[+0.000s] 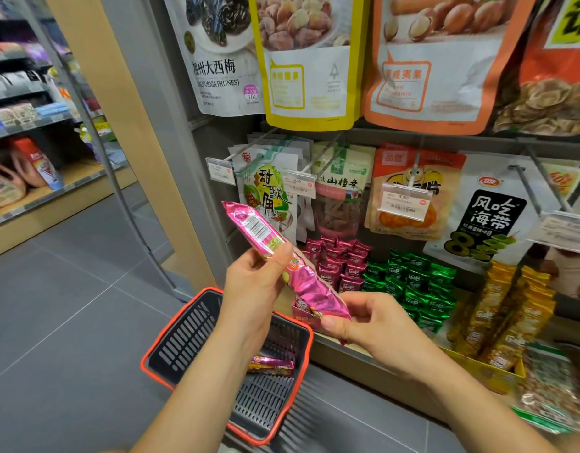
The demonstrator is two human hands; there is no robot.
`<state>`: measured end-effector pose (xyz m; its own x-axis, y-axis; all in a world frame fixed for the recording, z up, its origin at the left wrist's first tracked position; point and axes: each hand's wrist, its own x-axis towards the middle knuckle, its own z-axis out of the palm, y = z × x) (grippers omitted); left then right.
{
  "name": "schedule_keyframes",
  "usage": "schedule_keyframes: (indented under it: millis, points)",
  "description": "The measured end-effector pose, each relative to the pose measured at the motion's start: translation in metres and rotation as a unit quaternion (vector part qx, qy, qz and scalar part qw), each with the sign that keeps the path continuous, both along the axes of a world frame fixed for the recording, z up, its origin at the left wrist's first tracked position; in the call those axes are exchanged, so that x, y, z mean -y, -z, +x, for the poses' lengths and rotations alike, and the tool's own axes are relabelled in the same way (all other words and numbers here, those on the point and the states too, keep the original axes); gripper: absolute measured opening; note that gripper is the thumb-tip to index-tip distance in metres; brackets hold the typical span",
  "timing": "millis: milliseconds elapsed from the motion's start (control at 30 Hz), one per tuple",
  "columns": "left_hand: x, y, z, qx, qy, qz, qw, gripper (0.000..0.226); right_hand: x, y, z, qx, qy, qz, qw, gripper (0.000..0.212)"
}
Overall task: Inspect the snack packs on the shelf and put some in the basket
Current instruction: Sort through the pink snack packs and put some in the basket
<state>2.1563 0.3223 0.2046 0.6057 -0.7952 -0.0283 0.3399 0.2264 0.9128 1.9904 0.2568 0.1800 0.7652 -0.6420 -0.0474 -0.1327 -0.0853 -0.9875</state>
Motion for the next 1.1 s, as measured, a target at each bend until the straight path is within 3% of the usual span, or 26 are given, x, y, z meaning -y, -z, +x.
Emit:
schedule_keyframes:
  millis: [133,333,400,500,567,633,700,767,833,867,933,1033,1100]
  points:
    - [0.002,0.004,-0.008,-0.012,0.034,-0.001,0.999,0.036,0.001,0.002,0.002,0.055,0.041,0.056,0.996,0.017]
    - [0.001,0.013,-0.016,0.010,0.065,0.013,0.998,0.038,0.002,-0.001,0.003,0.069,0.082,0.071,0.992,0.060]
    - [0.000,0.019,-0.024,0.028,0.094,0.035,0.995,0.040,0.005,-0.002,0.003,0.065,0.100,0.063,0.991,0.064]
    - [0.000,0.022,-0.027,0.096,0.132,0.070,0.984,0.030,0.005,-0.007,0.001,0.030,0.059,0.042,0.997,0.054]
    - [-0.001,0.019,-0.022,0.159,0.164,0.091,0.969,0.023,0.007,-0.012,-0.003,0.005,0.017,0.060,0.998,0.062]
    - [-0.005,0.013,-0.012,0.225,0.213,0.113,0.944,0.023,0.011,-0.018,-0.007,-0.013,0.037,0.036,0.999,0.085]
    - [-0.012,0.005,0.000,0.314,0.268,0.142,0.900,0.025,0.018,-0.024,-0.012,0.041,0.105,0.022,0.993,0.095]
    - [-0.019,-0.001,0.009,0.439,0.320,0.186,0.819,0.027,0.024,-0.025,-0.017,0.124,0.144,0.067,0.980,0.091]
    - [-0.024,-0.003,0.011,0.521,0.357,0.215,0.745,0.028,0.028,-0.024,-0.023,0.107,0.133,0.057,0.984,0.073]
    - [-0.026,-0.004,0.011,0.538,0.361,0.226,0.727,0.030,0.029,-0.024,-0.026,0.074,0.115,0.031,0.990,0.060]
    - [-0.026,-0.006,0.011,0.544,0.336,0.237,0.731,0.036,0.032,-0.022,-0.031,0.023,0.103,-0.009,0.994,0.041]
    - [-0.027,-0.013,0.025,0.509,0.237,0.242,0.791,0.045,0.037,-0.017,-0.036,0.034,0.138,0.030,0.989,0.045]
    - [-0.032,-0.018,0.039,0.490,0.211,0.244,0.810,0.043,0.039,-0.015,-0.038,0.070,0.148,0.079,0.983,0.045]
